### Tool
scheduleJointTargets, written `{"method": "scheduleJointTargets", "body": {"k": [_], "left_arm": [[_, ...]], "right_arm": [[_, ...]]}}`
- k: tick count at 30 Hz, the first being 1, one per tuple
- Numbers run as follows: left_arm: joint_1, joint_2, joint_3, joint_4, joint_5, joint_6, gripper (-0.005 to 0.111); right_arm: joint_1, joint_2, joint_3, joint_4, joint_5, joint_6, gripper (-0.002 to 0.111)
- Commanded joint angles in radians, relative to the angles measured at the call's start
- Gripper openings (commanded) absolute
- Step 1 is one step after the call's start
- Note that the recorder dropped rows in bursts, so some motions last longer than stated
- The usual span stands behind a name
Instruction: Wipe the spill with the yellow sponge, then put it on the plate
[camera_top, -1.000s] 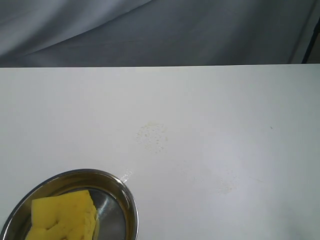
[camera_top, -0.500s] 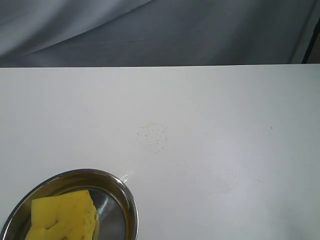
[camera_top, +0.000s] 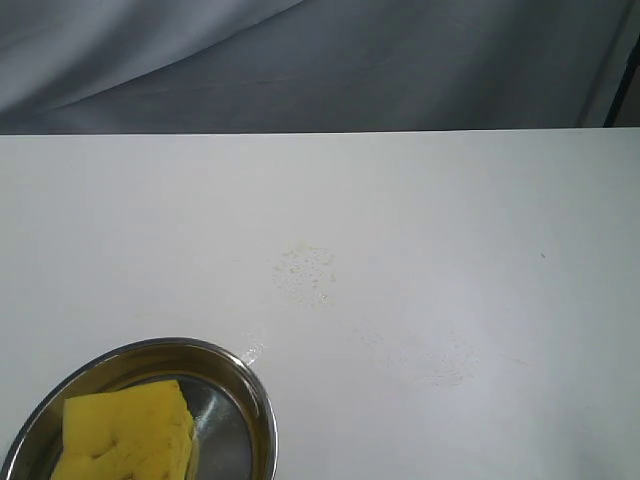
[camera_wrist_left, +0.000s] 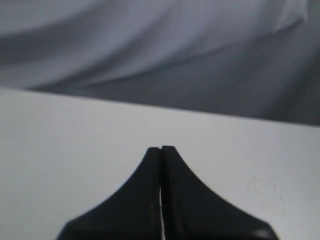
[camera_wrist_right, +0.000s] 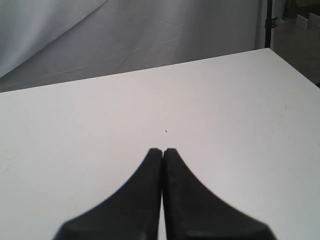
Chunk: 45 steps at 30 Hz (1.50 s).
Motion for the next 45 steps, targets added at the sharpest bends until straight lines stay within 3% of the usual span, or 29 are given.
{"method": "scheduleJointTargets", "body": {"k": [1, 11, 19, 20, 24, 35, 45], "left_arm": [[0.0, -0.022, -0.004, 0.032, -0.107, -0.002, 0.0], [0.0, -0.022, 0.24, 0.052, -0.515, -0.002, 0.0], [0.0, -0.022, 0.659, 0.107, -0.857, -0.011, 0.0], [0.0, -0.022, 0.66, 0.107, -0.888, -0.015, 0.0], [0.0, -0.022, 0.66, 0.122, -0.756, -0.002, 0.0], [0.0, -0.022, 0.66, 0.122, -0.675, -0.003, 0.0], [0.0, -0.022, 0.66, 0.122, -0.681, -0.002, 0.0]], "right_arm": [[-0.007, -0.004, 0.004, -0.006, 0.002, -0.002, 0.0], [-0.007, -0.004, 0.004, -0.006, 0.002, -0.002, 0.0], [-0.007, -0.004, 0.004, -0.006, 0.002, -0.002, 0.0], [-0.007, -0.004, 0.004, -0.006, 0.002, -0.002, 0.0], [-0.007, -0.004, 0.004, -0.006, 0.002, -0.002, 0.0], [-0.007, -0.004, 0.004, -0.006, 0.002, -0.002, 0.0], [-0.007, -0.004, 0.004, -0.006, 0.002, -0.002, 0.0]]}}
